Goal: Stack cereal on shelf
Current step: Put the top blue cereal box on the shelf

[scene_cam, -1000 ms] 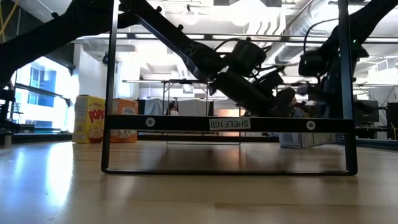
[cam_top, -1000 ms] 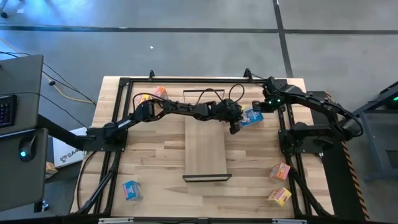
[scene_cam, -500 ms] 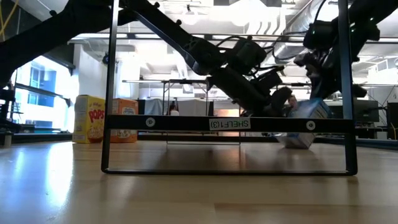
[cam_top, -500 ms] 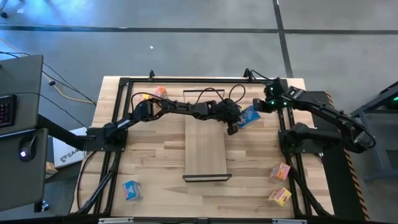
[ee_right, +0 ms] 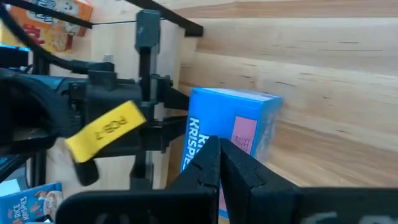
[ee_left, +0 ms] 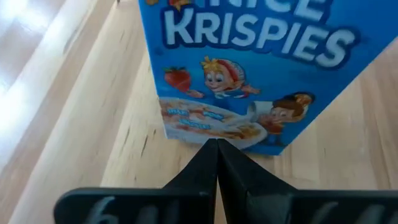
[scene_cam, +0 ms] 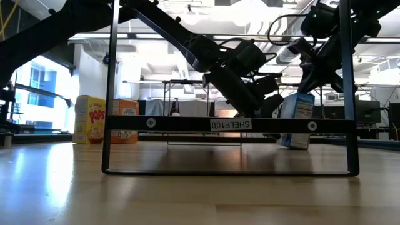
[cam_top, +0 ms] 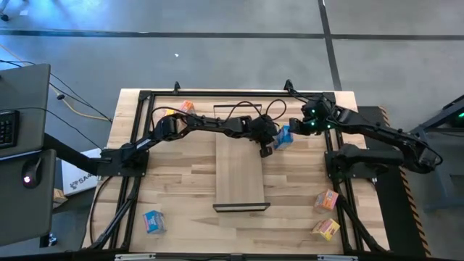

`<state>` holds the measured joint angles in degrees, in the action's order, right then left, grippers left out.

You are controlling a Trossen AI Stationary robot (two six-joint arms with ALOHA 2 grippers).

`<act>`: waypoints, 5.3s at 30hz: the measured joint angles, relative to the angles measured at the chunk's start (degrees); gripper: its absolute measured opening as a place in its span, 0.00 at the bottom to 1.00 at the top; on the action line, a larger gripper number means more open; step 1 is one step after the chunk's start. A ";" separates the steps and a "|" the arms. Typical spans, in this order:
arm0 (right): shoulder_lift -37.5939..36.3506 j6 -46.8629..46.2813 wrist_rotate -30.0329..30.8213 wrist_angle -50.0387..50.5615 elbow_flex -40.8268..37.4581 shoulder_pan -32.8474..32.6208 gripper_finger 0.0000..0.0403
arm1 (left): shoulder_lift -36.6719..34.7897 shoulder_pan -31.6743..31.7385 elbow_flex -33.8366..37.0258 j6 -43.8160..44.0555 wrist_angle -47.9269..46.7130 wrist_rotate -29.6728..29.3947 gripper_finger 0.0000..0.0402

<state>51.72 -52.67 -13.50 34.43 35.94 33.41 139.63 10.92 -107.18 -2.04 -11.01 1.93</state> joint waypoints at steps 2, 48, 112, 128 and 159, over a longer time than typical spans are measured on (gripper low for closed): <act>0.00 -0.04 -0.01 -1.41 0.00 -1.21 0.00 | -0.44 0.04 0.00 -0.04 -1.36 0.02 0.00; -1.36 23.41 8.98 11.89 24.23 -2.93 0.00 | -12.08 4.22 -0.22 7.34 -3.86 5.26 0.00; 32.13 -28.57 36.86 21.77 23.39 -21.95 0.75 | -69.93 5.99 46.23 17.57 21.26 6.54 0.00; 34.23 -28.35 34.50 21.44 23.28 -21.40 0.58 | -69.92 6.44 46.23 17.85 21.16 6.07 0.00; 48.63 5.16 33.39 21.60 56.37 -15.72 0.38 | -73.96 8.20 45.97 20.04 21.61 4.25 0.00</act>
<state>100.36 -47.51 19.89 56.04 92.31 17.70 65.67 19.11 -61.21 17.99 10.60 6.17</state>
